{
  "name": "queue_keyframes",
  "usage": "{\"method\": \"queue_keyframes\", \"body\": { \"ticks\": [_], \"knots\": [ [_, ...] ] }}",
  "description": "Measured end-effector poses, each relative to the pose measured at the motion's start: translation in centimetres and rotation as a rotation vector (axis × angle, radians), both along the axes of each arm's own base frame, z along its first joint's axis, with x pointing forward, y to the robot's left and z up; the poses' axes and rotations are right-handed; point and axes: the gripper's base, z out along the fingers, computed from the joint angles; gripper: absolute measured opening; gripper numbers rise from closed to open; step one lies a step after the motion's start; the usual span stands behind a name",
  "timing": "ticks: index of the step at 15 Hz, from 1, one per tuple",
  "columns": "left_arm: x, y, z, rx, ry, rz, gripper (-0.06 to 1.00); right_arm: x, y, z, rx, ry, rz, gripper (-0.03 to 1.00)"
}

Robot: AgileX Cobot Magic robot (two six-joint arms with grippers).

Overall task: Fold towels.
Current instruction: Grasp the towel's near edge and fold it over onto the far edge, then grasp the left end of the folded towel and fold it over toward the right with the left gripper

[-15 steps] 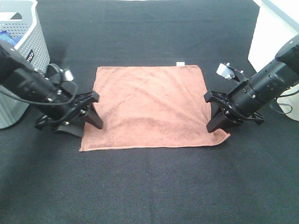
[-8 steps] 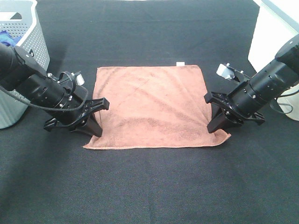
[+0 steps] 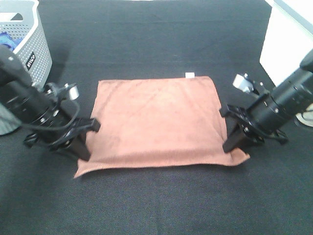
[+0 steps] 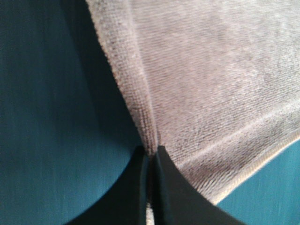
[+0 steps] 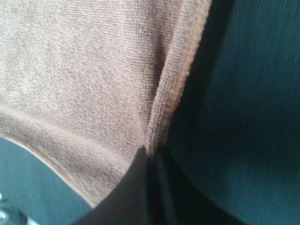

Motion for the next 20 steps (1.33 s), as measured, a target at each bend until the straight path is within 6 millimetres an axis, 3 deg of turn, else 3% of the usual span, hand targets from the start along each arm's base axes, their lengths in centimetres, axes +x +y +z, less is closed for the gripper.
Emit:
{"method": "queue_keyframes", "body": {
  "ticks": [3,5,9,12,14,15,20],
  "knots": [
    [-2.6,0.6,1.0,0.002,0.027,-0.013,0.00,-2.4,-0.1,0.3,0.005,0.041,0.000,0.00],
    [-2.8,0.7,2.0,-0.001,-0.011,-0.011,0.00,-2.5,0.0,1.3,0.006,0.008,0.001,0.00],
    [1.2,0.4,4.9,0.004,-0.252,0.056,0.00,2.8,0.4,5.3,0.011,-0.202,0.006,0.00],
    [5.2,0.3,7.6,0.018,-0.499,0.137,0.00,8.6,0.9,7.2,0.034,-0.323,0.024,0.00],
    [7.7,-0.2,7.6,0.022,-0.545,0.135,0.00,11.8,1.2,6.8,0.043,-0.346,0.016,0.00],
    [7.7,-0.2,7.6,0.022,-0.545,0.135,0.00,11.8,1.2,6.8,0.043,-0.346,0.016,0.00],
    [12.4,-1.4,3.3,0.049,-0.530,0.108,0.00,16.6,1.3,2.7,0.005,-0.348,0.024,0.00]
  ]
}}
